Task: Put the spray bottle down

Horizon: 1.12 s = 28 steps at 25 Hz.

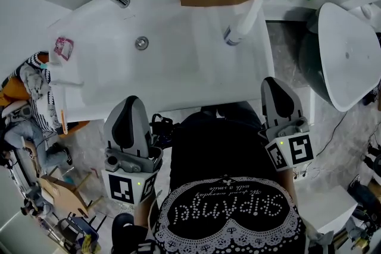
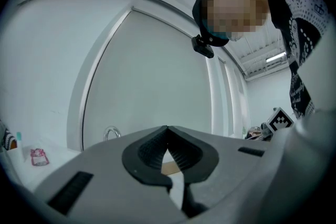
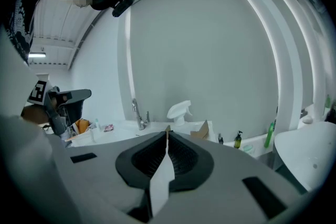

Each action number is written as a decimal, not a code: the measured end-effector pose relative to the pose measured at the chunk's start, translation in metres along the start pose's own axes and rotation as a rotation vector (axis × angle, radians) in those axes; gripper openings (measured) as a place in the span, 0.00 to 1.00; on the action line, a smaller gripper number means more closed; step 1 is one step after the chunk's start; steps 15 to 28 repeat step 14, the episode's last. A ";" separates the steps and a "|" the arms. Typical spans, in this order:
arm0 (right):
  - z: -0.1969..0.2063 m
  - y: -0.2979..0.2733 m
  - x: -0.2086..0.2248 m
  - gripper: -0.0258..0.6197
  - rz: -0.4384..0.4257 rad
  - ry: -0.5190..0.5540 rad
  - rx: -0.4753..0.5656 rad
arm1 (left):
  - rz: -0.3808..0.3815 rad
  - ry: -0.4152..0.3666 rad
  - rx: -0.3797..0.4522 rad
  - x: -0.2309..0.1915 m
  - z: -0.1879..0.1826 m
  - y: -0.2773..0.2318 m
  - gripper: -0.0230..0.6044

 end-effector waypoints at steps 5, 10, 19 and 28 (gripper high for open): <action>0.001 0.001 -0.007 0.08 -0.005 0.002 0.003 | 0.013 -0.006 0.011 -0.002 -0.003 0.003 0.04; -0.003 -0.001 -0.016 0.08 -0.021 0.010 0.011 | 0.017 -0.005 0.018 -0.004 -0.006 0.007 0.04; 0.000 -0.002 -0.020 0.08 -0.026 0.012 0.014 | 0.022 -0.012 0.018 -0.005 -0.005 0.010 0.04; 0.000 -0.002 -0.020 0.08 -0.026 0.012 0.014 | 0.022 -0.012 0.018 -0.005 -0.005 0.010 0.04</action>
Point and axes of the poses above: the fingertips, and each gripper's own axes: y backward along the fingers, x to its right, z out of its underside, the point moved 2 cm from there along y, backward along the fingers, and after that the axes turned 12 degrees about y, right-handed, at the moved point
